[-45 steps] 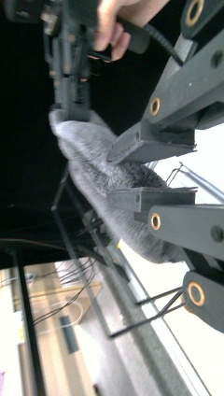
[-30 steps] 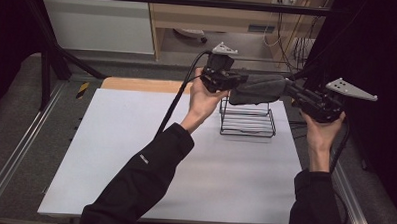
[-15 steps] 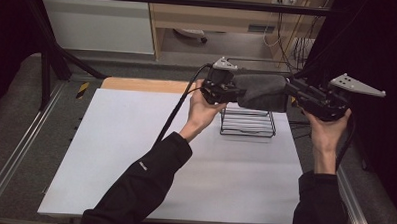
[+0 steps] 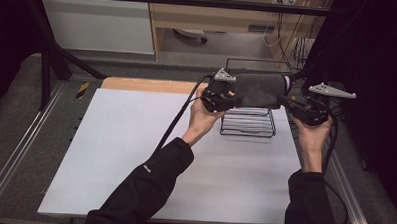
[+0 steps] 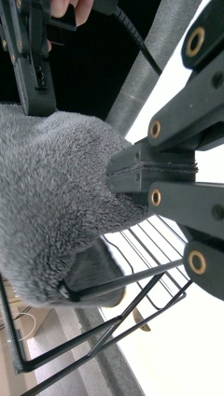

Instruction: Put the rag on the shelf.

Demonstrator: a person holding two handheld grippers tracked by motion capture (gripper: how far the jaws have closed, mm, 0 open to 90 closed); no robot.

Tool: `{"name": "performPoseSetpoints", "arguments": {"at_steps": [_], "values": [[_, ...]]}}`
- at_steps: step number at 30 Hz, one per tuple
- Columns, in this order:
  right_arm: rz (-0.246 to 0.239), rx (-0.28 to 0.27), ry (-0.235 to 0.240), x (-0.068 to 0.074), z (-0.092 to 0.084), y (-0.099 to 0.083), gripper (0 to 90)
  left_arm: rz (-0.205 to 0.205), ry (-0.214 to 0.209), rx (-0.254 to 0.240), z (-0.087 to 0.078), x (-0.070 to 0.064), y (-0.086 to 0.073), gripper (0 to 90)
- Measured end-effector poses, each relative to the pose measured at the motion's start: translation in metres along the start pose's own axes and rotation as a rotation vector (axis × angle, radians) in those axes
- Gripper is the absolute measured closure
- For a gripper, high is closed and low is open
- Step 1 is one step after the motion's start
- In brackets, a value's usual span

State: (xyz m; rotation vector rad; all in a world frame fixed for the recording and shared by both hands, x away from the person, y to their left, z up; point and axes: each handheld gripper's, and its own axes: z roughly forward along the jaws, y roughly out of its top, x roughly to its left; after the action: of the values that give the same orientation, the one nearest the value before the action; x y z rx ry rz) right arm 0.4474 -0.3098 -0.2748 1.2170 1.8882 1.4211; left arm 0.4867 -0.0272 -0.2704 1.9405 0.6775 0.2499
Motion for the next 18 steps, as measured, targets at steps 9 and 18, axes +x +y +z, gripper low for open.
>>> {"name": "performPoseSetpoints", "arguments": {"at_steps": [9, 18], "values": [[-0.008, -0.045, 0.013, 0.003, -0.004, -0.001, 79.5, 0.008, -0.011, -0.019, -0.012, -0.001, 0.0, 87.3], [-0.034, -0.09, 0.041, 0.02, -0.016, 0.016, 52.9, 0.038, 0.003, -0.031, -0.041, 0.002, 0.0, 62.4]]}}
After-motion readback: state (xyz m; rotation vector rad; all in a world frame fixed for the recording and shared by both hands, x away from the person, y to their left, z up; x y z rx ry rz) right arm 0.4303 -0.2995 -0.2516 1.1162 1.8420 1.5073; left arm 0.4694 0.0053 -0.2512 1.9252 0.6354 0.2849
